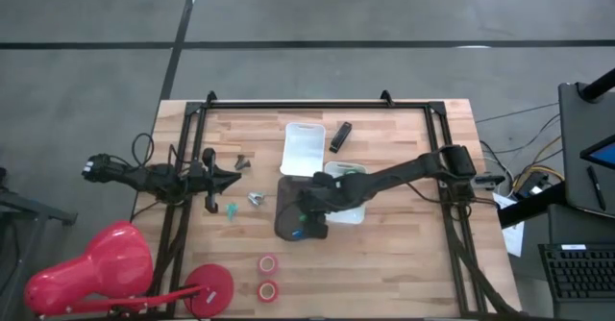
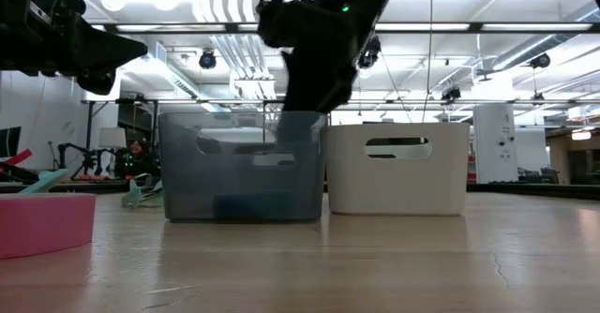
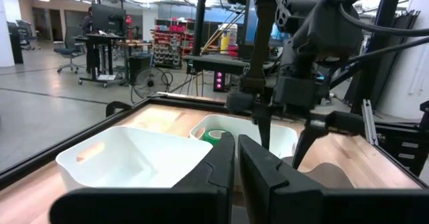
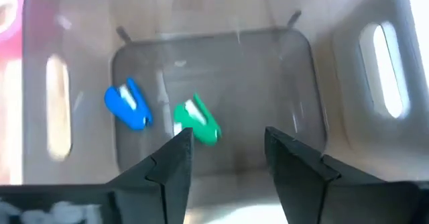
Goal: Pick and place Stapler, Stapler remover, tape
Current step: Put the black stapler into the black bin
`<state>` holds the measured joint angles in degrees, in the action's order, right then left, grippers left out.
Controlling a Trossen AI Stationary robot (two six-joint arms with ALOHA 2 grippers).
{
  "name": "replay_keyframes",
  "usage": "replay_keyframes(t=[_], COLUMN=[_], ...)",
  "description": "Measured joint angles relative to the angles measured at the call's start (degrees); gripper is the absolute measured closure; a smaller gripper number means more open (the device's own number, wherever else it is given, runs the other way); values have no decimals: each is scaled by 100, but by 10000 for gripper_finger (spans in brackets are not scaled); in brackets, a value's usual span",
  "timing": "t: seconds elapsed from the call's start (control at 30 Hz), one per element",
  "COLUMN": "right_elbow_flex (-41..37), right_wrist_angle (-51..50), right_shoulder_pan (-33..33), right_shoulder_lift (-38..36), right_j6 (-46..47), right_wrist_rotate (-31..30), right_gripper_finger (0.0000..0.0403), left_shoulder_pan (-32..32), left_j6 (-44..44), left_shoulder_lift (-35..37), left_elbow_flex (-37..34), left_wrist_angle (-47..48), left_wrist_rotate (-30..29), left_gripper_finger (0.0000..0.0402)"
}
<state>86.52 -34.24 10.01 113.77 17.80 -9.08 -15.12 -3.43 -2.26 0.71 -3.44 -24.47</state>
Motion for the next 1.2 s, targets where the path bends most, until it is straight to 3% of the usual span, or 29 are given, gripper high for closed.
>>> replay_keyframes(t=[0.27,0.37,0.5,0.57,0.63,0.73,0.9,1.2], right_elbow_flex=[-6,-4,-8,-15,-26,-49,-50,-103], right_wrist_angle=[-826,-1487,-2712,-2865,-2811,-2659,-2302,-2146], right_shoulder_pan=[290,326,273,189,66,-256,-1249,-2812], right_shoulder_lift=[-815,-1141,-1412,-1522,-1601,-1709,-1944,-1949], right_j6=[-538,-1462,-2326,-2681,-2993,-3777,-4417,-5649], right_wrist_rotate=[-204,-1108,-2798,-3617,-3962,-3440,-1520,-875], right_gripper_finger=[227,234,242,247,253,258,253,189], left_shoulder_pan=[-1,1,-1,-1,0,1,-1,-1], left_j6=[0,0,1,0,-1,-1,0,1], left_shoulder_lift=[0,0,0,0,-2,-2,-2,-2], left_elbow_flex=[0,0,0,0,0,0,0,0], left_wrist_angle=[0,0,0,0,0,0,0,0], left_wrist_rotate=[-2,0,0,0,-2,-1,-2,0], left_gripper_finger=[378,378,378,378,378,378,378,378])
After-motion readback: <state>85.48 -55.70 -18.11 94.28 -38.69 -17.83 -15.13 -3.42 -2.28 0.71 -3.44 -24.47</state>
